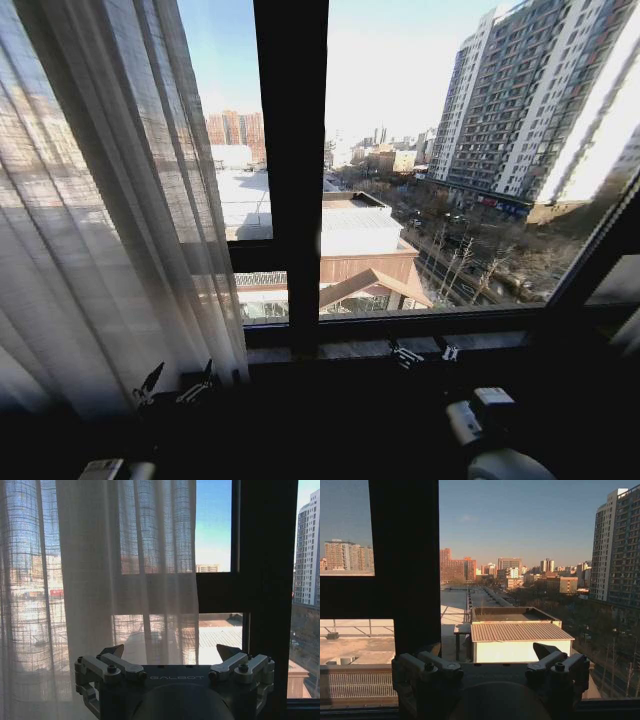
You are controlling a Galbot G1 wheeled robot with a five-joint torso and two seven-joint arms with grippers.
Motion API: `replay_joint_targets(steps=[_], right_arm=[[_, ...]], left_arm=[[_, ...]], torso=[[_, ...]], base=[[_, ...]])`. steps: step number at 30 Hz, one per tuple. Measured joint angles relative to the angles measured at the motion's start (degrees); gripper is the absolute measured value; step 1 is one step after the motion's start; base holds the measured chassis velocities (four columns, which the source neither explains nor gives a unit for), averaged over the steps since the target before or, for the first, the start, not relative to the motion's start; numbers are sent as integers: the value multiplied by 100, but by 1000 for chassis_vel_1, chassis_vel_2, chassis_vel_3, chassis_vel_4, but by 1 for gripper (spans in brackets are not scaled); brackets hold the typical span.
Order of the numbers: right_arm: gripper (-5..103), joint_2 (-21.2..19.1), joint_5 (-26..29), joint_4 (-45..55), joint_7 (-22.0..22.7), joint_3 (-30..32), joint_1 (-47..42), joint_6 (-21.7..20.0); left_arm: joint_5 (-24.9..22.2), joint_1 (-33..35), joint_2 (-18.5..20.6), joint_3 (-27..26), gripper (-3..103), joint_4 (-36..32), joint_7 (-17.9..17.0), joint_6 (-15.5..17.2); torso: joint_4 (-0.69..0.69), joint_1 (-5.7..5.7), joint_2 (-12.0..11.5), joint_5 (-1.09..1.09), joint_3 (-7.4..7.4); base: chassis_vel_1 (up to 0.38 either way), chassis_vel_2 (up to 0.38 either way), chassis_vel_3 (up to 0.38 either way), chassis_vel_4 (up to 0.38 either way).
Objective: Open the curtains by pulling them apart, changing their state from closed to fully open.
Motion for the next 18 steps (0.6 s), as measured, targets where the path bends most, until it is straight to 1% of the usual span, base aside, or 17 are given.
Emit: replay_joint_targets(steps=[5,8,10,12,18], right_arm=[[100,12,0,1,-75,-11,9,55],[100,14,0,0,-105,-14,35,55],[100,17,0,0,-129,-14,49,53],[100,26,0,-15,-134,-13,66,52],[100,50,0,-36,-134,-12,82,52]], left_arm=[[19,55,-29,3,100,0,-1,0],[19,52,-13,-22,100,1,-1,-1],[19,51,-2,-32,100,1,-1,-1],[18,58,-2,-31,100,1,2,-2],[18,73,-4,-29,100,1,8,-1]], torso=[[0,1,1,-4,-1],[0,1,1,-6,-1],[0,1,1,-4,-1],[0,0,0,5,0],[1,0,0,4,0]], base=[[171,160,-207,-193],[71,83,-127,-72],[21,7,-18,-25],[0,0,0,0],[-34,-44,42,43]])
